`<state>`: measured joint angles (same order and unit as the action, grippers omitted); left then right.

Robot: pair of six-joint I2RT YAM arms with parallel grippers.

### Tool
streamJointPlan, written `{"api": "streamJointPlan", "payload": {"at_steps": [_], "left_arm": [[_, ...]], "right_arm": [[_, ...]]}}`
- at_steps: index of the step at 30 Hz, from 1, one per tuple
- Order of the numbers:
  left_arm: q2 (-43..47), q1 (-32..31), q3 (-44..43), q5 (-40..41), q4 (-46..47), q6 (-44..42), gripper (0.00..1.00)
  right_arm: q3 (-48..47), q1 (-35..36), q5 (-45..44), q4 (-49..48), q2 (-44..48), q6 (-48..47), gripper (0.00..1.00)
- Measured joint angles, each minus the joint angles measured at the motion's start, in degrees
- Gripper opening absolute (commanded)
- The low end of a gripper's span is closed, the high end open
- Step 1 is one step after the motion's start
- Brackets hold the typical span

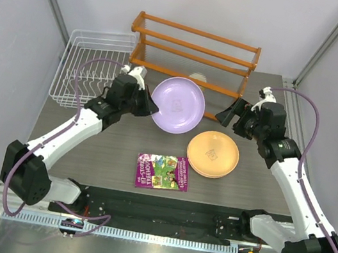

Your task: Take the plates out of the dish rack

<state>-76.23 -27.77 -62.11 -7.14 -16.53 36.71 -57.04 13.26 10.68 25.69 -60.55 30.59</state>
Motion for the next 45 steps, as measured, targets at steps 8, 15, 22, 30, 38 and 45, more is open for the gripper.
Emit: {"api": "streamJointPlan", "payload": {"at_steps": [8, 15, 22, 30, 38, 45], "left_arm": [[-0.48, -4.74, 0.00, -1.03, 0.94, 2.14, 0.00], [-2.12, -8.46, 0.00, -1.05, 1.11, 2.40, 0.00], [-1.99, -10.05, 0.35, -0.92, 1.25, 3.21, 0.00], [-0.37, -9.35, 1.29, 1.14, 0.83, 1.97, 0.81], [2.10, -10.29, 1.25, 9.31, -0.94, -2.03, 0.97], [7.78, -10.29, 1.20, 24.02, -4.83, -8.33, 0.99]], "right_arm": [[0.76, 4.11, -0.20, -2.97, -2.60, 0.96, 0.90], [0.96, 5.07, -0.48, -5.03, -6.01, 1.27, 0.45], [2.32, 5.09, -0.61, -5.44, -7.34, 1.18, 0.08], [2.62, 5.60, -0.17, -4.63, -6.91, -0.74, 0.01], [1.09, 5.22, -10.47, 4.46, -5.31, -0.85, 0.01], [-0.28, 4.48, -18.36, 14.08, -5.31, -0.04, 0.01]]}}
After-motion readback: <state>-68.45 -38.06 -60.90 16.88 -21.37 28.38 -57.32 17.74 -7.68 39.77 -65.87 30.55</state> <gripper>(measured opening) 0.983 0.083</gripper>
